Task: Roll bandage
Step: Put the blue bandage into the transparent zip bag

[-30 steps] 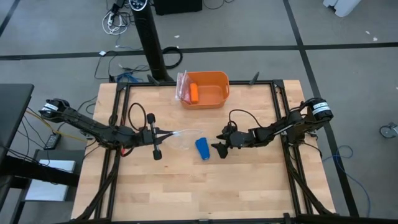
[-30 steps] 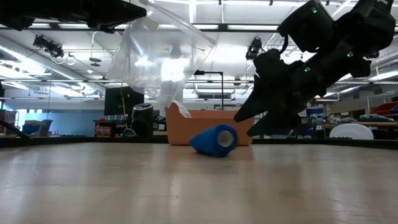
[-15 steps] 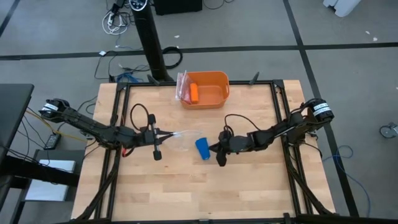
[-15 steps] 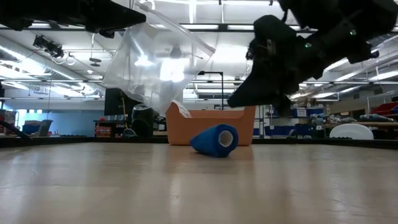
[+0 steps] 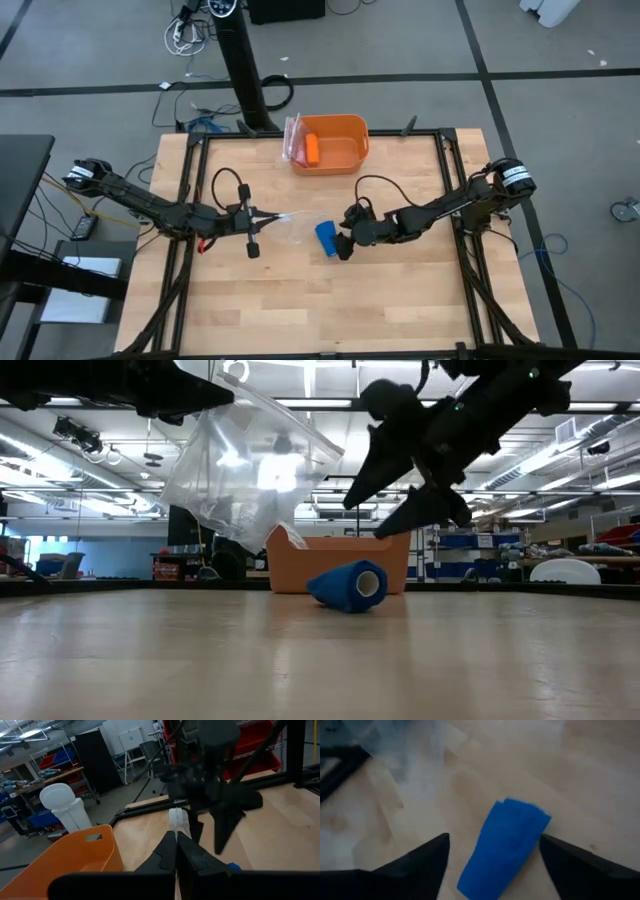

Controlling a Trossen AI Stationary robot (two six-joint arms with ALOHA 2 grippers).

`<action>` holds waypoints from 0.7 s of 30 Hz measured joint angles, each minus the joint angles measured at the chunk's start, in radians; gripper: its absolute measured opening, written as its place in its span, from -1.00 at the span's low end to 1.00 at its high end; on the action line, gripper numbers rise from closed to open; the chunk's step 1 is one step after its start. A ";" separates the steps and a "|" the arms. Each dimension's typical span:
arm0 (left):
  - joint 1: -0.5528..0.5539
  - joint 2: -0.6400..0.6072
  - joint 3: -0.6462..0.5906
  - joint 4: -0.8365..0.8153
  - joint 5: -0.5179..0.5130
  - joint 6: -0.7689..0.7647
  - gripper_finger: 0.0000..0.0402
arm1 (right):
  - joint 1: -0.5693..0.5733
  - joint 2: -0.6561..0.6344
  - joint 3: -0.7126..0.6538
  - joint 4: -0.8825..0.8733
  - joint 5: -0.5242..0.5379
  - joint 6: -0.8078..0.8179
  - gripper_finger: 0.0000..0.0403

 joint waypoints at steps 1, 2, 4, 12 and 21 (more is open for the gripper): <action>0.000 0.000 0.000 -0.003 0.000 0.000 -0.99 | 0.002 0.015 0.000 -0.003 -0.001 0.005 0.61; 0.000 0.000 0.000 -0.008 0.000 0.001 -0.99 | 0.005 0.038 -0.002 0.006 -0.001 0.009 0.67; 0.000 0.000 0.000 -0.010 -0.001 0.001 -0.99 | 0.009 0.089 -0.002 0.068 -0.007 0.016 0.73; 0.000 0.000 0.000 -0.013 -0.001 0.000 -0.99 | 0.030 0.281 0.084 0.086 0.031 0.066 0.72; -0.002 0.000 0.000 -0.019 -0.001 -0.004 -0.99 | 0.086 0.328 0.148 0.006 0.112 0.032 0.16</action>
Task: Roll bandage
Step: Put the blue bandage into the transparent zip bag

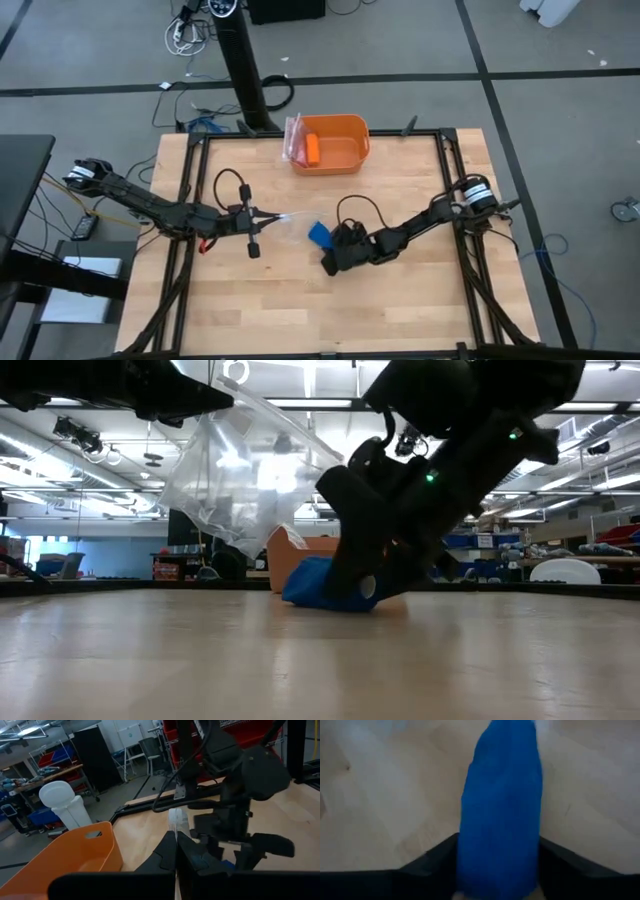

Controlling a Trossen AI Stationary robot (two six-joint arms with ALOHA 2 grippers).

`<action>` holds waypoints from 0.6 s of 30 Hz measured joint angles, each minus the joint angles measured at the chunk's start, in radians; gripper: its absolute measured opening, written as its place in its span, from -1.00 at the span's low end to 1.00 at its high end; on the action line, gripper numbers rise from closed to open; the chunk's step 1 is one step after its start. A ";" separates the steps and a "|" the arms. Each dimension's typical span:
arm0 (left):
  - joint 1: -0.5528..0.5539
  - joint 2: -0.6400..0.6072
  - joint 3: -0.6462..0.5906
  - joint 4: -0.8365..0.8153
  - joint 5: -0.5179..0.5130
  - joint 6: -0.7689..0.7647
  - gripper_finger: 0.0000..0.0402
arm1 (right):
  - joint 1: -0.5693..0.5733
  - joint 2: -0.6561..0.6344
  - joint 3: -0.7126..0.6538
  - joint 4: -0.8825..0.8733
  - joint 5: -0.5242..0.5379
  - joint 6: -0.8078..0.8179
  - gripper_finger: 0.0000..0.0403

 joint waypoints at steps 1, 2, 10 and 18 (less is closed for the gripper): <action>0.000 0.000 0.000 0.000 0.000 0.000 -0.99 | 0.008 0.000 0.000 -0.009 0.005 -0.001 0.03; 0.000 0.000 0.000 0.001 -0.001 0.000 -0.99 | 0.014 0.000 0.000 -0.019 0.007 -0.002 -0.10; -0.001 0.000 0.000 0.003 -0.001 0.002 -0.99 | 0.051 -0.085 0.000 -0.249 -0.035 -0.048 -0.76; 0.000 0.000 0.000 -0.004 0.031 -0.002 -0.99 | 0.126 -0.393 -0.002 -0.579 -0.032 -0.107 -0.76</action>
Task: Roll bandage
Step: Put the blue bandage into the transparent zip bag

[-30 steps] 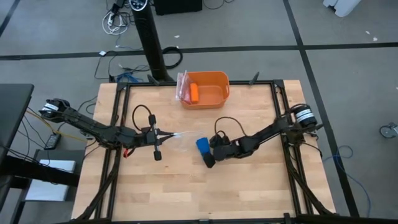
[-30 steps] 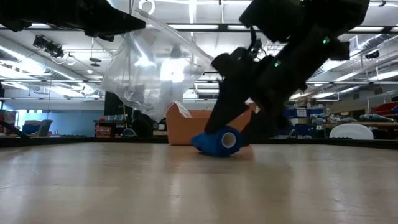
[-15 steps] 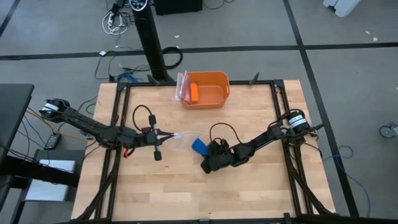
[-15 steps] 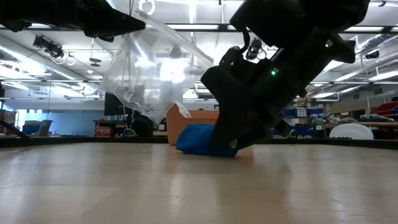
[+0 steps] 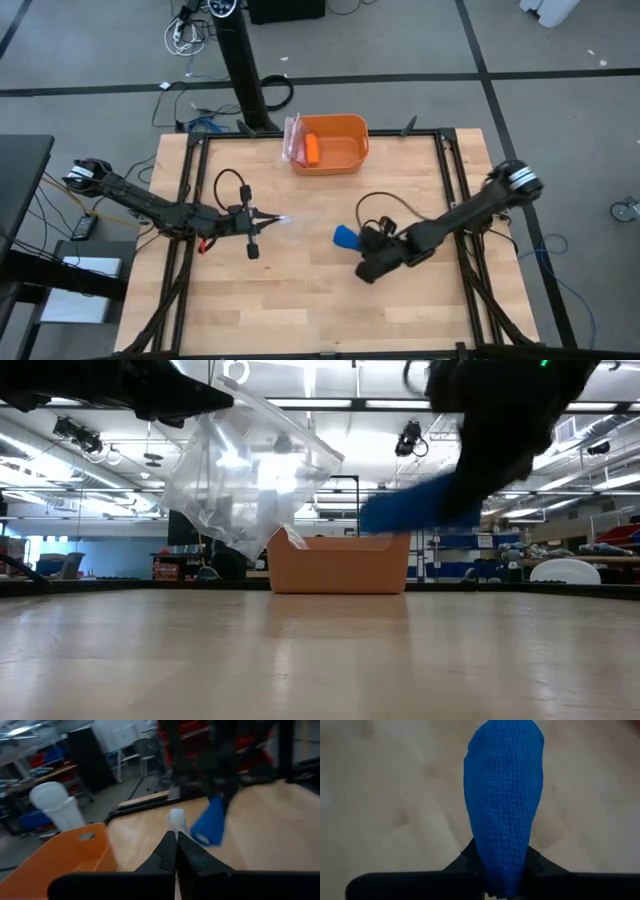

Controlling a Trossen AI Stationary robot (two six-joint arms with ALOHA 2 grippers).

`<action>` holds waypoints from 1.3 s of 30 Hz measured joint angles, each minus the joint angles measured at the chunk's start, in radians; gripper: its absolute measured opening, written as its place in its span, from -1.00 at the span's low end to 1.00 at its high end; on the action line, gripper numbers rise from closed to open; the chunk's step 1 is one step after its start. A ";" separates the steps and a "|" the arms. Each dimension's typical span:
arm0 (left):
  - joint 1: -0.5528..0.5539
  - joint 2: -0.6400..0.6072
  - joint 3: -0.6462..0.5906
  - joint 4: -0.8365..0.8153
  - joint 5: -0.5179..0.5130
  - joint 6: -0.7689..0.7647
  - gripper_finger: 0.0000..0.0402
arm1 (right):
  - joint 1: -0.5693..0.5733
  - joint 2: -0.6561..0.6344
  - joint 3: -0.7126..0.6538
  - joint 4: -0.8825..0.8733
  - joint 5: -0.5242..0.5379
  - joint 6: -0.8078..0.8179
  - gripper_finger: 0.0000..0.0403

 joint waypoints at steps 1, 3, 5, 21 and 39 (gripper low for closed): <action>0.000 0.000 0.000 0.001 0.019 -0.003 -0.99 | 0.007 -0.036 0.000 -0.004 0.012 -0.027 -0.76; 0.000 0.000 0.000 0.007 0.050 -0.018 -0.99 | 0.013 -0.094 0.017 -0.018 0.043 -0.084 -0.76; 0.000 0.000 0.000 0.002 0.077 -0.033 -0.99 | 0.013 -0.119 0.063 -0.074 0.089 -0.140 -0.76; 0.000 0.003 0.000 -0.013 0.166 -0.129 -0.99 | -0.016 0.222 0.619 -0.333 0.279 -0.724 -0.76; 0.000 0.003 0.000 -0.014 0.175 -0.128 -0.99 | -0.022 0.229 0.694 -0.403 0.310 -0.723 -0.76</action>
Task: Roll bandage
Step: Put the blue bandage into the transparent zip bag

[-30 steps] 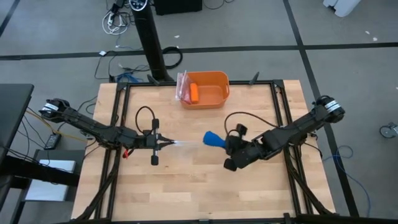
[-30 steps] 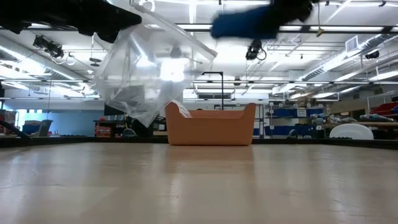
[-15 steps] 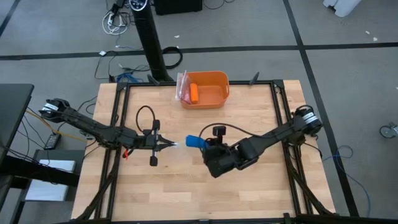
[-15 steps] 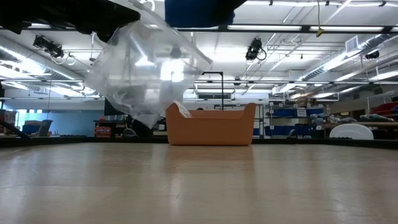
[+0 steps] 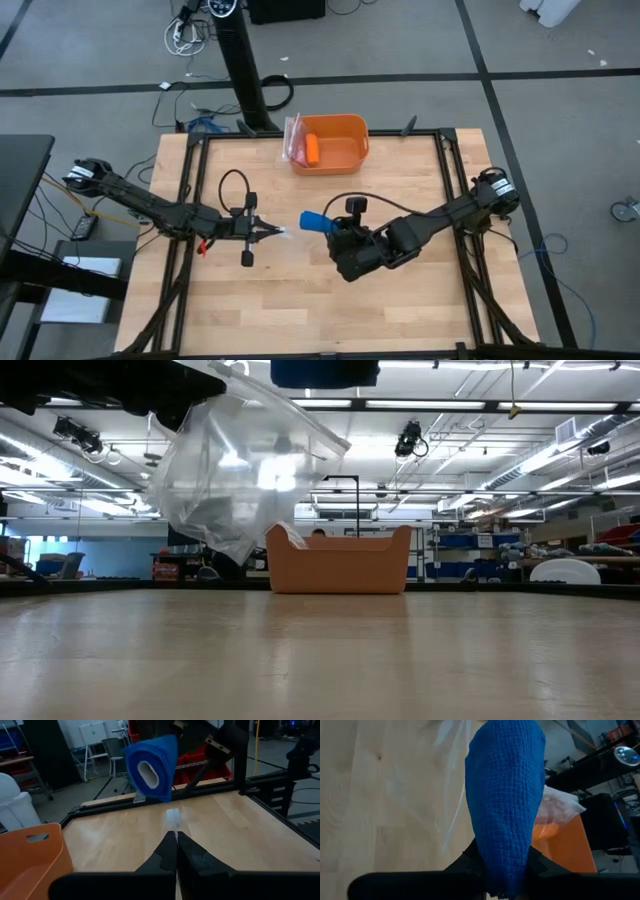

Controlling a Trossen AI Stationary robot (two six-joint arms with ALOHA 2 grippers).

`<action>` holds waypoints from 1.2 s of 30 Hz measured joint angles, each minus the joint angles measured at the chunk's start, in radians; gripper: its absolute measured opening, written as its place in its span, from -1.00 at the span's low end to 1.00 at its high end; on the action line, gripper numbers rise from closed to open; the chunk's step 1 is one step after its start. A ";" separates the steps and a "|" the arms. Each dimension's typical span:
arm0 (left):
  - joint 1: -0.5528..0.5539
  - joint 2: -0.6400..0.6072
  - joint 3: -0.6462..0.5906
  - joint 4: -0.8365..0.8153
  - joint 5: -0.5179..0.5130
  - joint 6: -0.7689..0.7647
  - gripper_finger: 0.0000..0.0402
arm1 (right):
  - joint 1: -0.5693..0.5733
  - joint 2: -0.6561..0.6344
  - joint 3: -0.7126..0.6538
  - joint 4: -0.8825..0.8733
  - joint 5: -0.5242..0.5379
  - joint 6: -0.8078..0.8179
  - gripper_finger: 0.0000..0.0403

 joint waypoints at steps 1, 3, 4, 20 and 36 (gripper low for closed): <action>0.000 0.000 0.000 0.000 -0.001 0.000 -0.99 | 0.000 0.005 0.000 0.001 -0.002 0.001 -0.76; 0.000 0.000 0.000 0.002 -0.004 -0.001 -0.99 | 0.000 0.014 0.000 -0.004 -0.005 0.001 -0.76; 0.000 0.000 0.000 0.004 -0.005 0.001 -0.99 | 0.000 0.017 -0.001 -0.003 -0.009 0.001 -0.76; 0.000 0.000 0.000 0.028 -0.015 0.001 -0.99 | -0.041 0.015 -0.074 0.082 -0.216 -0.045 -0.76; 0.001 0.074 0.027 0.050 0.041 -0.025 -0.99 | -0.143 0.015 -0.074 0.156 -0.385 -0.175 -0.76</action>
